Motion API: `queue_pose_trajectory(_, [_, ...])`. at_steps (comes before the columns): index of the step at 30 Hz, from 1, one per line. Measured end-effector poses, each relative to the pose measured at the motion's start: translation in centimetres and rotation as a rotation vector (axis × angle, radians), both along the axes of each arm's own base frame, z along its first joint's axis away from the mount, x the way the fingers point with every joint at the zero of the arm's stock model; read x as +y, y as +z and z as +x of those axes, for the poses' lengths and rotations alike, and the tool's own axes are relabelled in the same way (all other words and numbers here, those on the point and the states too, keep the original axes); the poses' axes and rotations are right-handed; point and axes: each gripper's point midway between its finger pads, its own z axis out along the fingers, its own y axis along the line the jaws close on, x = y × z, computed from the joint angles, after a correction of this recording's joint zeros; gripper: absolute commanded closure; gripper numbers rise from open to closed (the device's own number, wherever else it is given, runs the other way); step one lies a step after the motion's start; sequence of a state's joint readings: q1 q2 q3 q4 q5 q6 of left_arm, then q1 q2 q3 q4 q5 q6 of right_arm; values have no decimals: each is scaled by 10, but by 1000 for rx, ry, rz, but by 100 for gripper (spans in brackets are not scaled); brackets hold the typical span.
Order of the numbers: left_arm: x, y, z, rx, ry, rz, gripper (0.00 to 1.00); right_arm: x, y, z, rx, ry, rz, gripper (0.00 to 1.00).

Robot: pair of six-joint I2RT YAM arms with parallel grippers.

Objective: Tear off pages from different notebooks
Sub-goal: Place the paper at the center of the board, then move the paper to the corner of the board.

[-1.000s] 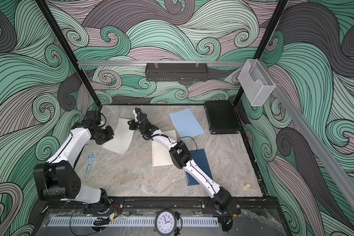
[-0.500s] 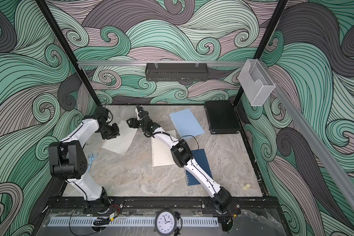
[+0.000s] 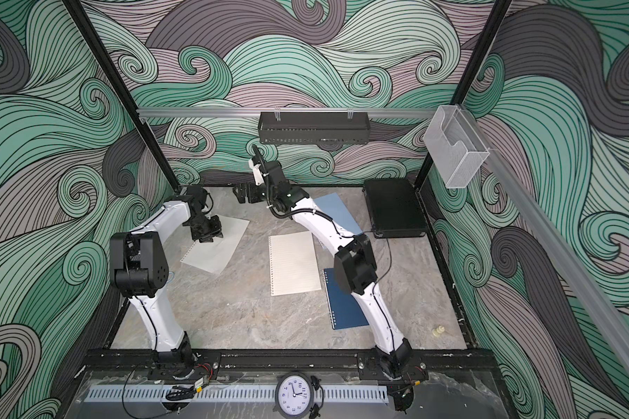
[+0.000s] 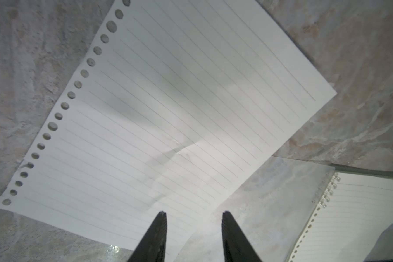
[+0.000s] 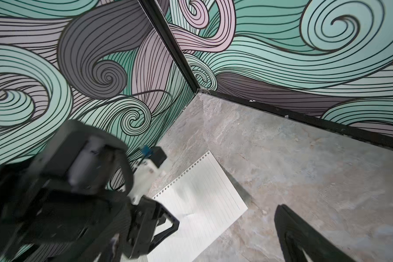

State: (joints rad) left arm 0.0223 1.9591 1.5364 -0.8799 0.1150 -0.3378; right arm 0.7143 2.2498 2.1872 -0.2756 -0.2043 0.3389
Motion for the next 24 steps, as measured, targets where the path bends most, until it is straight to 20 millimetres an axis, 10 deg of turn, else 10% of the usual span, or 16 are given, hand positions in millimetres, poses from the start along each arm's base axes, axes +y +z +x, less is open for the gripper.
queue_pose_trajectory(11, [6,-25,12,79,-10,61,56,-83,-30,-96,45,11,-105,0])
queue_pose_trajectory(24, [22,-49,26,138,29,91,57,-154,-7,-144,-38,-104,-97,0])
